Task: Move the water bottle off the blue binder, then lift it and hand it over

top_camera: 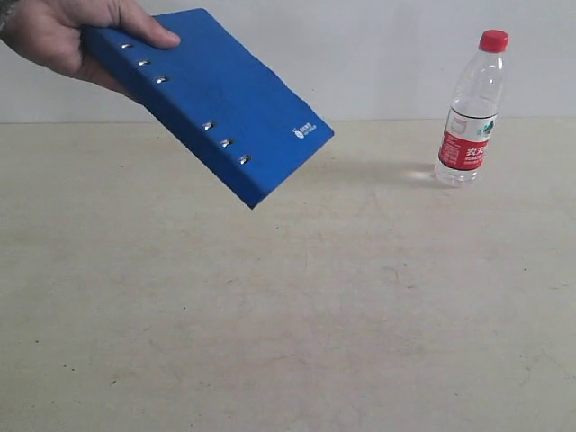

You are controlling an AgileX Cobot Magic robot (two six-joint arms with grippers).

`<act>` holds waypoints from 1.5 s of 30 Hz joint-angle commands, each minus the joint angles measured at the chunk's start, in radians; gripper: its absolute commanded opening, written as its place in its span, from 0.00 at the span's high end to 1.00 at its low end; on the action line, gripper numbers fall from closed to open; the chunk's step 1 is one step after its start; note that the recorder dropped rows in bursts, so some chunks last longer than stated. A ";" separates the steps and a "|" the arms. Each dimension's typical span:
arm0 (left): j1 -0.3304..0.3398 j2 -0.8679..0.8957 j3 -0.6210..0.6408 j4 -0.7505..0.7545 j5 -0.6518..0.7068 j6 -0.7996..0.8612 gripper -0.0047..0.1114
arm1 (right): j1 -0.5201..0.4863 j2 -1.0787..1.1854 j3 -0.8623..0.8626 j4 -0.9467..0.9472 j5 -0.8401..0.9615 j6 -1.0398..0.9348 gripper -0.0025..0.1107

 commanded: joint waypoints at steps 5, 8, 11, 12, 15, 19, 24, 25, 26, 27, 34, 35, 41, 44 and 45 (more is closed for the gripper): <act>0.001 -0.009 0.003 0.001 -0.005 -0.006 0.92 | 0.149 -0.009 0.041 -0.148 0.053 0.119 0.98; 0.001 -0.009 0.003 0.001 -0.005 -0.006 0.92 | 0.191 -0.009 0.096 -0.144 0.014 0.134 0.98; 0.001 -0.009 0.003 0.001 -0.005 -0.006 0.92 | 0.208 -0.009 0.096 -0.122 -0.002 0.146 0.98; 0.001 -0.009 0.003 0.001 -0.005 -0.006 0.92 | 0.208 -0.009 0.096 -0.122 -0.002 0.161 0.98; 0.001 -0.009 0.003 0.001 -0.005 -0.006 0.92 | 0.208 -0.009 0.096 -0.109 0.002 0.229 0.98; 0.001 -0.009 0.003 0.001 -0.005 -0.006 0.92 | 0.208 -0.009 0.096 -0.273 -0.047 0.375 0.98; 0.001 -0.009 0.003 0.001 -0.005 -0.006 0.92 | 0.208 -0.009 0.096 -0.392 -0.049 0.451 0.98; 0.001 -0.009 0.003 0.001 -0.005 -0.006 0.92 | 0.208 -0.009 0.096 -0.361 -0.045 0.397 0.98; 0.001 -0.009 0.003 0.001 -0.005 -0.006 0.92 | 0.208 -0.009 0.096 -0.309 -0.043 0.345 0.98; 0.001 -0.009 0.003 0.001 -0.005 -0.006 0.92 | 0.208 -0.009 0.096 -0.279 -0.043 0.340 0.98; 0.001 -0.009 0.003 0.001 -0.005 -0.006 0.92 | 0.205 -0.009 0.096 -0.272 -0.025 0.340 0.98; 0.001 -0.009 0.003 0.001 -0.002 -0.006 0.92 | 0.205 -0.009 0.096 -0.269 -0.025 0.340 0.98; 0.001 -0.007 0.003 0.001 -0.004 -0.006 0.92 | 0.205 -0.009 0.096 -0.266 -0.025 0.340 0.98; 0.001 -0.007 0.003 0.001 -0.004 -0.006 0.92 | 0.205 -0.009 0.096 -0.266 -0.025 0.340 0.98; 0.001 -0.010 0.003 0.001 -0.004 -0.006 0.92 | 0.205 -0.009 0.096 -0.266 -0.025 0.340 0.98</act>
